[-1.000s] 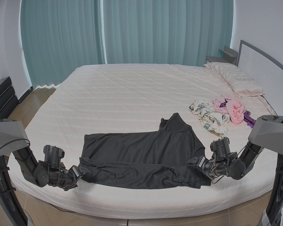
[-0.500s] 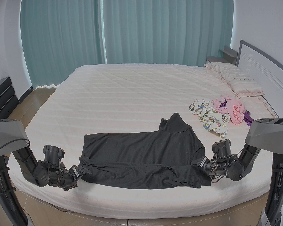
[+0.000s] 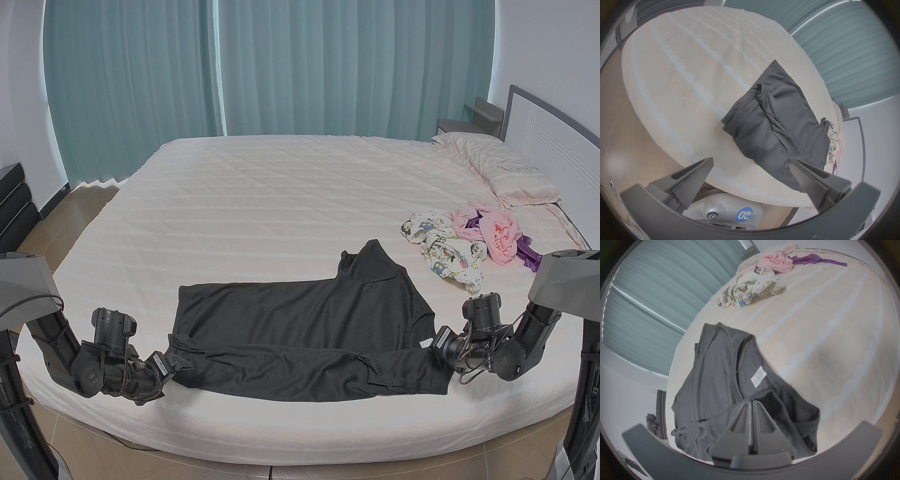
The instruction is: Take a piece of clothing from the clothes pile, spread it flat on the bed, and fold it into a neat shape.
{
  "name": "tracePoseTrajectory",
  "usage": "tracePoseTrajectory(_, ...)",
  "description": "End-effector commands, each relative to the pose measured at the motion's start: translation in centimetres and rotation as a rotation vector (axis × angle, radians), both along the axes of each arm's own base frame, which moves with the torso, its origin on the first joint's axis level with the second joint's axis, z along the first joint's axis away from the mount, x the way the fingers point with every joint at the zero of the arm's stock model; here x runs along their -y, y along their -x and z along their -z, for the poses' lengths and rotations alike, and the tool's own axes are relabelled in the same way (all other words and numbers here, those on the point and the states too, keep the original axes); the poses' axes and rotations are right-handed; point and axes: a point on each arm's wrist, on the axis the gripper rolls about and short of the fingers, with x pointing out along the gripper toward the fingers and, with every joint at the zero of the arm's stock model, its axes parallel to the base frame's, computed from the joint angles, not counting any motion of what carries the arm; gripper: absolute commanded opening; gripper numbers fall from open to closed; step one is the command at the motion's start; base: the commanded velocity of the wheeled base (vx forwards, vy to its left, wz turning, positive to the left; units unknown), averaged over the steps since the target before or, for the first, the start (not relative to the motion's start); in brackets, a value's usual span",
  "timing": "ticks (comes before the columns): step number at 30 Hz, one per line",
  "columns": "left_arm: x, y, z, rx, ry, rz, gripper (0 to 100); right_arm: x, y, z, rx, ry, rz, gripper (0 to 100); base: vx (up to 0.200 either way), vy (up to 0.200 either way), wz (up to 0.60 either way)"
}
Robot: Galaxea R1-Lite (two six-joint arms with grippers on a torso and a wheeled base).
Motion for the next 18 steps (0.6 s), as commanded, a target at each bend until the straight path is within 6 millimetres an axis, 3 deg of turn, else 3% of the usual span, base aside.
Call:
tracePoseTrajectory(1,0.0,-0.01,0.0,0.0,0.0,-0.001,100,0.67,0.04,-0.83,0.033,-0.008,0.017,0,0.0,0.0,0.0)
tracePoseTrajectory(15,0.0,-0.04,-0.06,0.003,0.001,-0.002,100,0.74,0.03,-0.53,0.058,-0.011,-0.026,0,0.0,0.0,0.0)
tracePoseTrajectory(16,0.0,-0.04,-0.06,0.003,0.001,-0.002,100,0.74,0.03,-0.53,0.058,-0.011,-0.026,100,0.0,0.0,0.0)
tracePoseTrajectory(18,0.0,-0.04,-0.1,0.005,0.002,0.0,100,0.77,0.17,-0.4,0.054,0.0,-0.039,100,0.0,0.0,0.0)
